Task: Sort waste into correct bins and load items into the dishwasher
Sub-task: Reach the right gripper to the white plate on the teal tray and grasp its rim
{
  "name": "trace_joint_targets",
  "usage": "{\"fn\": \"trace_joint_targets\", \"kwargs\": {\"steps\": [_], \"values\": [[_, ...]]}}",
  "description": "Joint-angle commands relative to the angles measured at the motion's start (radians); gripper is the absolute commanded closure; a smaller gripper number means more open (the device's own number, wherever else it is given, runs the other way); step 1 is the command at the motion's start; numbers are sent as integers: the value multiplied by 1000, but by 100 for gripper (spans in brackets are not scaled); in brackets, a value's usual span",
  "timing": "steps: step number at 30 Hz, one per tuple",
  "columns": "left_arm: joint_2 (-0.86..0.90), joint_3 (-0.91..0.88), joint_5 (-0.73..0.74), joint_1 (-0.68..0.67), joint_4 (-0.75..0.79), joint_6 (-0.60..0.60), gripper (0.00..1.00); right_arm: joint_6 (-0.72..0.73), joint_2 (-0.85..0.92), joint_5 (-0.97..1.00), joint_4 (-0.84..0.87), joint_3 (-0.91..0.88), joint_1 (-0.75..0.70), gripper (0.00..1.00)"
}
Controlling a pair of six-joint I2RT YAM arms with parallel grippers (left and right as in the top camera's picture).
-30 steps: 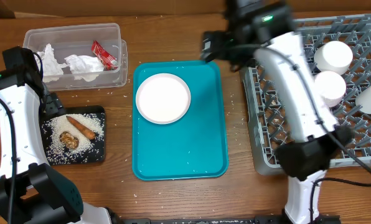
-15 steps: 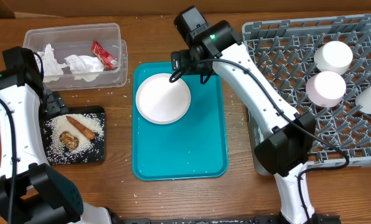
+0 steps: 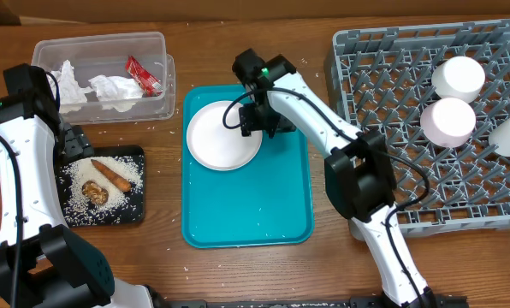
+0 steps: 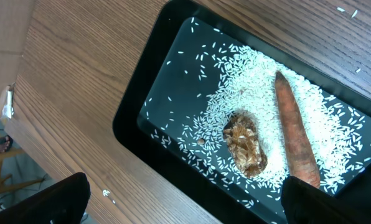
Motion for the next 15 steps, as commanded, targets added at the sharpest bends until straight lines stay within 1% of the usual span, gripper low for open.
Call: {"fn": "trace_joint_targets", "kwargs": {"steps": [1,3,5,8,13,14,15], "values": [[2,10,5,4,1,15,0,2,29,-19,4,3,7,28],[2,10,5,4,1,15,0,1,37,-25,3,3,7,33],[2,10,5,4,1,15,0,2,39,-32,4,3,9,42],[2,10,5,4,1,15,0,5,39,-41,4,3,10,58],[2,10,5,4,2,15,0,5,35,-99,-21,14,10,92],[2,10,5,4,1,15,0,5,34,-99,-33,24,8,96],[2,10,5,4,1,15,0,5,32,-96,-47,37,5,96]]}}
